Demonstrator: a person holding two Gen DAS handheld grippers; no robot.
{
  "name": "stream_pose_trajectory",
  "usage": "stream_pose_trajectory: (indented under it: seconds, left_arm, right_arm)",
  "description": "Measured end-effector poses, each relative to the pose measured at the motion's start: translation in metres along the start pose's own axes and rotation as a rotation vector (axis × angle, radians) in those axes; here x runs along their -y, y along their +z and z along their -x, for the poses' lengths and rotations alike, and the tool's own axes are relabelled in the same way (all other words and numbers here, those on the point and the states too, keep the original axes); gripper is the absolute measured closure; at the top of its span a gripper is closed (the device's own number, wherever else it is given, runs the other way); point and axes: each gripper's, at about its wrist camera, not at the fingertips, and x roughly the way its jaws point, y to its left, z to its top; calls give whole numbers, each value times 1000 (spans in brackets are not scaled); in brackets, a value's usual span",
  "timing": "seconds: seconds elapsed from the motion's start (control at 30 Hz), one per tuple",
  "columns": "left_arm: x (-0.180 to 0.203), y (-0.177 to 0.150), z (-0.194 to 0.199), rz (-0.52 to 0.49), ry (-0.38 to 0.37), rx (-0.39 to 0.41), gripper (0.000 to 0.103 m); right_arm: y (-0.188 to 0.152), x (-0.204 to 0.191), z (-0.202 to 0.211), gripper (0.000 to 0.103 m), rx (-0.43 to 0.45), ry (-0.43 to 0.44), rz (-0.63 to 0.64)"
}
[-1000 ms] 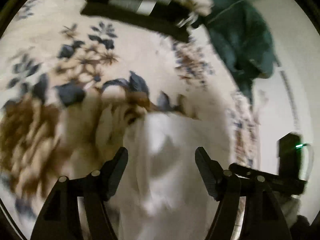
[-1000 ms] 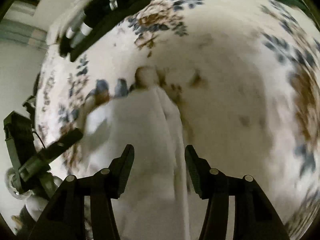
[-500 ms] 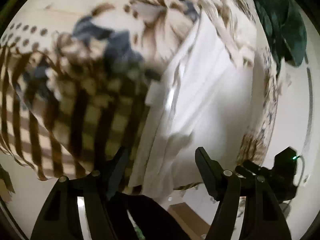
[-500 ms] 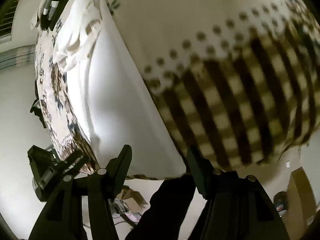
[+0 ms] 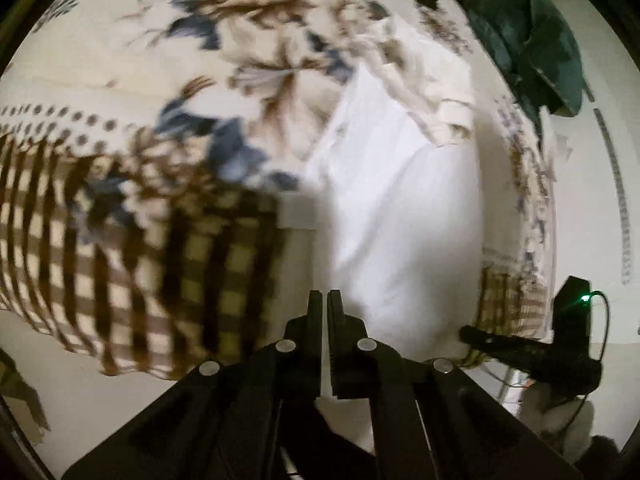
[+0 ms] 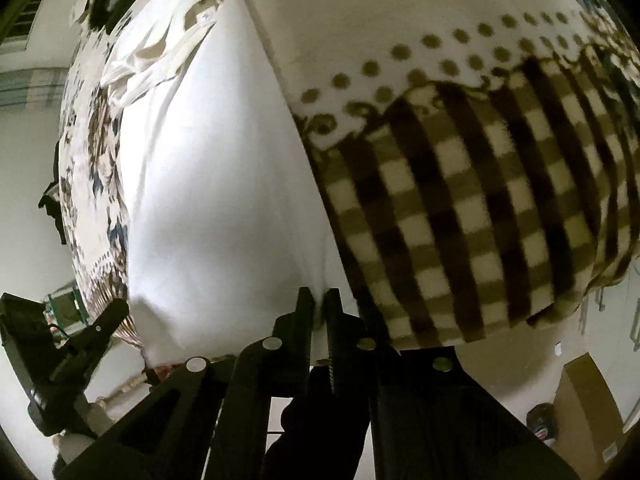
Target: Fold small clothes
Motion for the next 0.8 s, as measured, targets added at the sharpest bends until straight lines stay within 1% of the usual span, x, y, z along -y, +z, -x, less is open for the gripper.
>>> stream_pose_trajectory:
  seconds: [0.03,0.07,0.1,0.17,0.2,0.23,0.27,0.3,0.33,0.37,0.4,0.43,0.47,0.5,0.53,0.57,0.6,0.7,0.73,0.8]
  left_arm:
    - [-6,0,-4,18,12,-6,102]
    - [-14,0,-8,42,6,-22,102]
    - [-22,2,-14,80,-31,-51,101]
    - [-32,3,-18,150,-97,-79,99]
    - [-39,2,-20,185,-152,-95,91]
    - [-38,1,-23,203,-193,-106,76]
    - [-37,0,-25,210,-213,-114,65]
    - [-36,-3,-30,214,-232,-126,49]
    - [-32,-5,-36,215,-242,-139,49]
    - [-29,-7,-45,211,-243,-165,49]
    - [-22,-9,-50,201,-234,-174,49]
    - [-18,-11,-53,184,-209,-166,65]
    - [-14,-14,-53,164,-173,-143,88]
    - [-8,-15,-52,155,-161,-138,102]
    - [-6,-16,-48,149,-152,-121,102]
    - [-3,-17,-41,136,-137,-92,102]
    - [-4,-20,-29,126,-130,-67,102]
    - [-6,-19,-12,126,-128,-35,102]
    - [-9,-17,-7,123,-133,-37,102]
    - [-14,-14,-8,112,-115,-35,102]
  right_arm:
    - [1,0,-4,96,-12,-1,1]
    - [3,-1,-9,96,-31,5,-3]
    - [5,-1,-12,96,-50,12,-10]
    - [9,4,-13,95,-64,33,-23]
    - [10,5,-12,93,-70,37,-23]
    - [11,7,-12,90,-77,38,-23]
    - [12,10,-11,83,-77,36,-27]
    - [12,13,-10,79,-77,34,-34]
    - [12,15,-11,79,-83,32,-40]
    - [12,16,-12,79,-90,30,-43]
    - [12,17,-13,79,-95,27,-46]
    - [12,17,-13,79,-97,25,-45]
    - [12,16,-14,79,-97,21,-41]
    - [12,16,-13,79,-92,19,-36]
    - [11,15,-11,79,-79,14,-29]
    - [9,13,-9,85,-65,10,-27]
    - [8,11,-7,97,-59,13,-22]
    - [3,-2,-2,100,-45,25,3]
    - [1,-4,0,100,-47,33,12]
    - [-1,-11,-1,100,-52,29,28]
